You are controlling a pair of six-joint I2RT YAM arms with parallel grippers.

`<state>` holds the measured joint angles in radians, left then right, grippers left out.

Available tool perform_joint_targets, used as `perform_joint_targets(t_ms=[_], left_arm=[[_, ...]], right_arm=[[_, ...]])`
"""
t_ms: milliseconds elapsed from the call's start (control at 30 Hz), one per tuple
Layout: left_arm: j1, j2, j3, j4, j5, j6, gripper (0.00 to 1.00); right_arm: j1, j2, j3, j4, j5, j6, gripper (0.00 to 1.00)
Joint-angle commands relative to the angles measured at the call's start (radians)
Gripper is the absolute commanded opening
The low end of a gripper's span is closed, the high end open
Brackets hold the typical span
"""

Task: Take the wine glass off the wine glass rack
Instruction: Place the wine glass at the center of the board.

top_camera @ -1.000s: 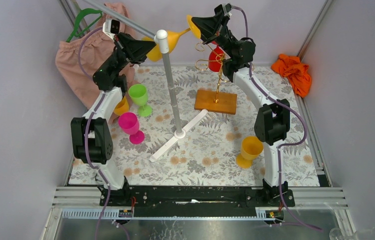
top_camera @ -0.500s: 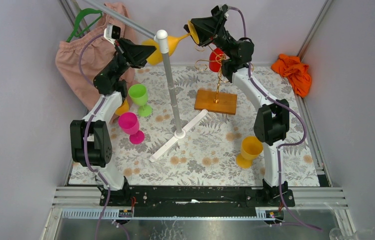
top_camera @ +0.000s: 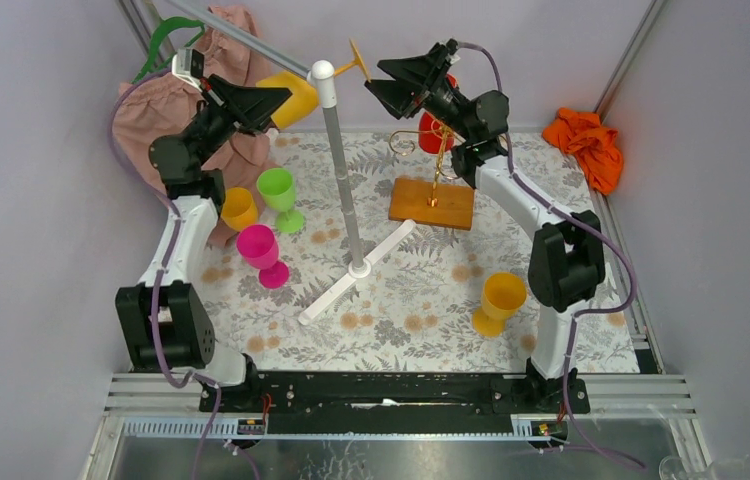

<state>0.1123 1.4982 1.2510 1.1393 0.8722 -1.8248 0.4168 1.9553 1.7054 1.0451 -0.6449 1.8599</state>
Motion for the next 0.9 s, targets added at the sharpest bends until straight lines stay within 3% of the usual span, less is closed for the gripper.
perform_joint_targets(t_ms=[0,67,167,600,867], left_arm=[[0.021,-0.077,0.042,-0.555,-0.006,0.405,0.0],[0.025,-0.094,0.088,-0.783,-0.037,0.53,0.0],[0.034,-0.107,0.152,-0.978,-0.087,0.649,0.0],[0.05,-0.126,0.364,-1.495,-0.3,0.968,0.0],[0.051,-0.129,0.582,-1.816,-0.394,1.155,0.0]], right_arm=[[-0.05,-0.081,-0.092,-0.001,0.061,-0.08,0.64],[-0.064,-0.096,-0.115,0.008,0.066,-0.085,0.64],[-0.08,-0.107,-0.136,0.028,0.071,-0.07,0.64],[-0.188,-0.139,-0.131,0.082,0.062,-0.05,0.64],[-0.238,-0.137,-0.121,0.13,0.039,-0.015,0.64]])
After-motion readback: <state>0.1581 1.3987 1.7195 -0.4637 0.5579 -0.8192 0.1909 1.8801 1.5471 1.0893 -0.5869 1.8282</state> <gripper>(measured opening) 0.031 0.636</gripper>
